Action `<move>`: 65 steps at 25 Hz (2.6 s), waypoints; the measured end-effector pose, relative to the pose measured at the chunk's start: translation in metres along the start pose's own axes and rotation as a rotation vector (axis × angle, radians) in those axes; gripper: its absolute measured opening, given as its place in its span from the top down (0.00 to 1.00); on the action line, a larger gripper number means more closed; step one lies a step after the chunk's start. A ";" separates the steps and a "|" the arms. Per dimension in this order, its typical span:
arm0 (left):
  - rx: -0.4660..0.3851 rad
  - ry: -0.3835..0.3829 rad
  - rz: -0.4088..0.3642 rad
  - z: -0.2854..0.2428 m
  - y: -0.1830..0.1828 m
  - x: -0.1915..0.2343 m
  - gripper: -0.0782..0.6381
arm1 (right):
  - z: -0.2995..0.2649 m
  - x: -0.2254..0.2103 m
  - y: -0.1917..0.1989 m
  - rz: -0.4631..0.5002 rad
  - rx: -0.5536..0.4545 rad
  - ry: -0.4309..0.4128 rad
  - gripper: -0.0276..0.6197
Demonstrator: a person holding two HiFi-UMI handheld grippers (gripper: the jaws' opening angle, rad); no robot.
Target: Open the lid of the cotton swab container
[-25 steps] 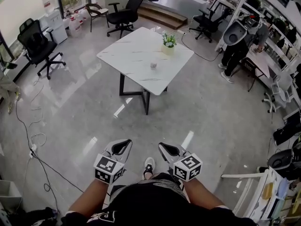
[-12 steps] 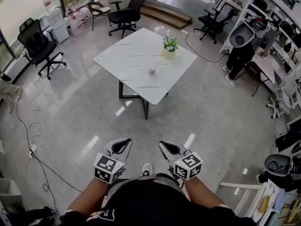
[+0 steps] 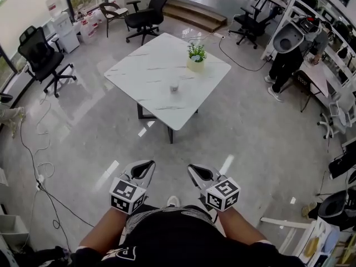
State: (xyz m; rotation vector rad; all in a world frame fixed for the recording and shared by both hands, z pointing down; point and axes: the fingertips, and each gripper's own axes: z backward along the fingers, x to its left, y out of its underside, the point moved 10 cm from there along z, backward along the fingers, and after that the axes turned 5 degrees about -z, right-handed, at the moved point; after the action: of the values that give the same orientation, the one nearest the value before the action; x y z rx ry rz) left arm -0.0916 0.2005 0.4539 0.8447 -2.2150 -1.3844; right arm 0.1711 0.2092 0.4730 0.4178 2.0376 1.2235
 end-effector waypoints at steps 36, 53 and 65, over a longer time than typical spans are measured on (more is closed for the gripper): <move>0.006 0.048 0.027 -0.099 -0.035 0.119 0.81 | -0.102 -0.067 -0.059 -0.019 0.055 0.054 0.96; -0.027 0.133 -0.014 -0.167 -0.086 0.250 0.81 | -0.216 -0.100 -0.136 -0.016 0.042 0.149 0.96; -0.016 0.239 -0.067 -0.206 -0.087 0.311 0.81 | -0.268 -0.117 -0.158 -0.020 0.029 0.259 0.96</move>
State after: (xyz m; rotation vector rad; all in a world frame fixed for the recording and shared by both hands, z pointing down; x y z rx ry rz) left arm -0.1715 -0.1735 0.4692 1.0299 -2.0082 -1.2567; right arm 0.0736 -0.1082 0.4636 0.2618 2.2735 1.2928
